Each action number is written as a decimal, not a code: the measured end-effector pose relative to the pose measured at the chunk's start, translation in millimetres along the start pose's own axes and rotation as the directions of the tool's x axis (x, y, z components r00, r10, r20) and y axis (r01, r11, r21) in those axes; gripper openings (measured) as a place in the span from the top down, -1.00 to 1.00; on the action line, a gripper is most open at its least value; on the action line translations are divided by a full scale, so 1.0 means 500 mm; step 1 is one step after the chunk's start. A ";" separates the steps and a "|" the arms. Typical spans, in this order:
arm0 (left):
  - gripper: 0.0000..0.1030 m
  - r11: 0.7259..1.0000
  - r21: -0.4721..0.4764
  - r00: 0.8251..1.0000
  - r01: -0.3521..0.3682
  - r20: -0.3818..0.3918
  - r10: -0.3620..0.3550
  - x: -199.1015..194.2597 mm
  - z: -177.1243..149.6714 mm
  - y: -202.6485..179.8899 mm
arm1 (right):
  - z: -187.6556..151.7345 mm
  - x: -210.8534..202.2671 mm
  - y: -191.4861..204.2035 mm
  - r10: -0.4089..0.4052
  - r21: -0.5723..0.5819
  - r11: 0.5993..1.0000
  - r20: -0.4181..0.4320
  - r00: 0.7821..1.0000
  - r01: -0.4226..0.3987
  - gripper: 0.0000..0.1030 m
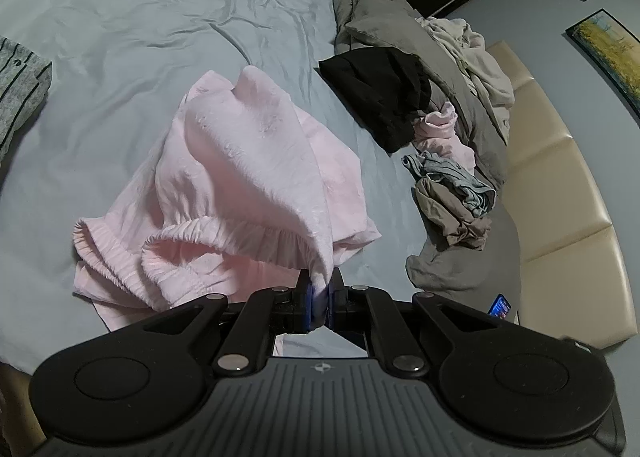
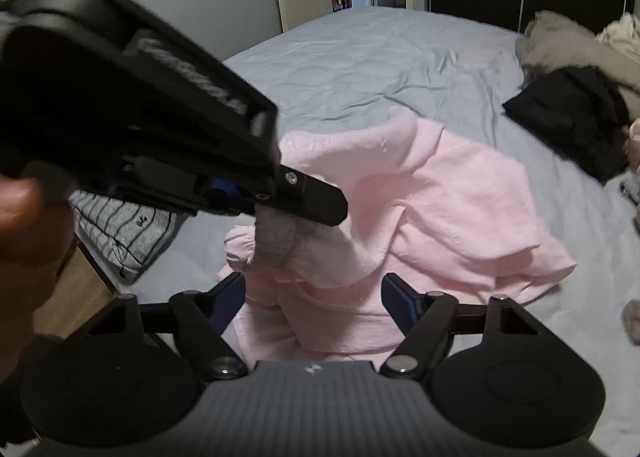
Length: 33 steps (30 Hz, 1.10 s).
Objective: Fold clothes
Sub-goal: 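Grasp the other elastic cuff with the right gripper while the left gripper holds its cuff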
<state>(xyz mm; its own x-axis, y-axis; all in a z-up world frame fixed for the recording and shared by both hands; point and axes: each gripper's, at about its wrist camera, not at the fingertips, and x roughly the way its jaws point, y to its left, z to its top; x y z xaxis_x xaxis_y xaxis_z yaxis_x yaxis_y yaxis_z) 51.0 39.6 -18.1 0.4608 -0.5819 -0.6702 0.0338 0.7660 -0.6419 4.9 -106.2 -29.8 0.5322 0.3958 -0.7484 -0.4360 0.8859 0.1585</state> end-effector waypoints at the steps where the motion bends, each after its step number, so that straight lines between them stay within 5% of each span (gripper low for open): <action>1: 0.90 1.000 0.000 1.000 0.002 -0.001 -0.002 -0.002 -0.001 0.001 | 0.003 0.002 -0.001 0.010 0.003 1.000 0.006 1.000 -0.010 -0.38; 6: 0.90 1.000 -0.004 1.000 0.013 -0.007 -0.013 -0.013 -0.003 0.008 | 0.014 0.010 0.005 0.043 -0.013 0.999 0.035 0.998 -0.043 -0.07; 7: 0.90 1.000 -0.005 1.000 0.017 -0.007 -0.017 -0.015 -0.003 0.009 | 0.014 0.012 0.004 0.060 -0.011 0.998 0.035 0.998 -0.060 0.43; 8: 0.90 1.000 -0.007 1.000 0.020 -0.007 -0.020 -0.017 -0.004 0.010 | 0.014 0.012 -0.001 0.095 -0.002 0.995 0.031 0.995 -0.095 0.65; 11: 0.84 1.000 0.014 1.000 0.028 -0.003 -0.028 -0.025 -0.004 0.007 | 0.015 0.000 -0.007 0.112 0.022 0.993 0.011 0.994 -0.113 0.85; 12: 0.80 0.999 0.036 1.000 0.022 0.006 -0.022 -0.030 -0.004 0.003 | 0.017 -0.008 -0.010 0.119 0.034 0.992 0.005 0.993 -0.119 0.87; 16: 0.12 0.995 0.101 0.998 -0.009 0.058 0.003 -0.057 -0.005 -0.012 | 0.024 -0.058 -0.026 0.119 0.056 0.991 0.034 0.992 -0.121 0.88; 22: 0.09 0.974 0.193 0.986 -0.121 0.133 0.096 -0.084 -0.003 -0.027 | 0.030 -0.112 -0.090 0.064 0.131 0.989 0.069 0.996 -0.073 0.88; 33: 0.06 0.909 0.363 0.979 -0.204 0.056 0.198 -0.008 -0.041 -0.060 | 0.015 -0.150 -0.151 0.041 0.189 0.980 0.094 0.995 -0.059 0.88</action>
<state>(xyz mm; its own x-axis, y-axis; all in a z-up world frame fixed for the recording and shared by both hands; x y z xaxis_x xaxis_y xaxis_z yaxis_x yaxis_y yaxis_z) 30.1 13.4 -3.9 0.5073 -0.4028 -0.7618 0.2582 0.9145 -0.3116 3.2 -201.1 19.0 0.5794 0.4531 -0.6775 -0.3215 0.8909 0.3209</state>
